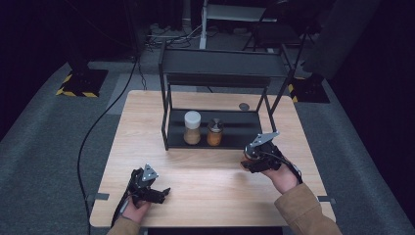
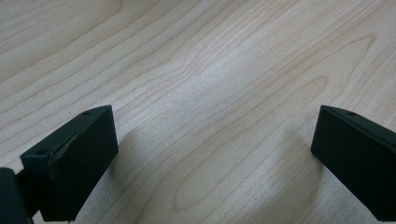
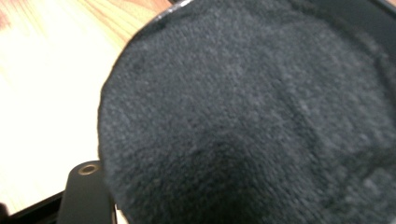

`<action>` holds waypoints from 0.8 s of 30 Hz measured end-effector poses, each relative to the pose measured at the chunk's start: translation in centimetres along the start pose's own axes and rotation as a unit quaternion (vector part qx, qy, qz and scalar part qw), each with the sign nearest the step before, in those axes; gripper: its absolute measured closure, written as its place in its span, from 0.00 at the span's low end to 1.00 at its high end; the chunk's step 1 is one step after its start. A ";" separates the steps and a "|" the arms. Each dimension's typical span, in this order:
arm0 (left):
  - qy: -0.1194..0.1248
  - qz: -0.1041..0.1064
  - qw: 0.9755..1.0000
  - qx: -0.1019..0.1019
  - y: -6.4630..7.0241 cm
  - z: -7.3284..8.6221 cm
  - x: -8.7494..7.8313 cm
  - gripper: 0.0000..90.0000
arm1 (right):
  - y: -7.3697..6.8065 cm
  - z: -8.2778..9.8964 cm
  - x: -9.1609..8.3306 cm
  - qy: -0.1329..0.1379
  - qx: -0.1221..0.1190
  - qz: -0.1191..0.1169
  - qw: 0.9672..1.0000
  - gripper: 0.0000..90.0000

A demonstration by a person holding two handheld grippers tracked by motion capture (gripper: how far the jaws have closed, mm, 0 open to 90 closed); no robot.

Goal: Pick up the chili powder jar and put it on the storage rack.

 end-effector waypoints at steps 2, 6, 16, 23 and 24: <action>0.000 0.000 1.000 0.000 0.0 0.0 0.0 0.00 | 0.1 -0.3 -0.1 0.001 -0.001 0.001 1.000 0.35; -0.001 0.000 1.000 0.001 0.0 0.0 0.0 0.00 | 0.4 -1.0 -0.3 0.002 -0.004 0.005 1.000 0.35; -0.001 0.002 1.000 0.003 -0.1 0.0 0.0 0.00 | 1.0 -2.6 -0.1 0.002 -0.004 0.009 1.000 0.35; 0.000 0.003 1.000 0.003 0.0 0.0 0.0 0.00 | 1.3 -4.0 0.6 -0.003 -0.011 0.012 1.000 0.35; -0.001 0.003 1.000 0.003 0.0 0.0 0.0 0.00 | 1.4 -4.2 0.7 -0.004 -0.012 0.013 1.000 0.35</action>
Point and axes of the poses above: each handheld gripper's, and its own axes: x roughly forward along the jaws, z roughly out of its underside, y roughly to its right, the point moved 8 cm from there along x, roughly forward along the jaws, and after that the axes turned 3 degrees about -x, right-handed, at the moved point
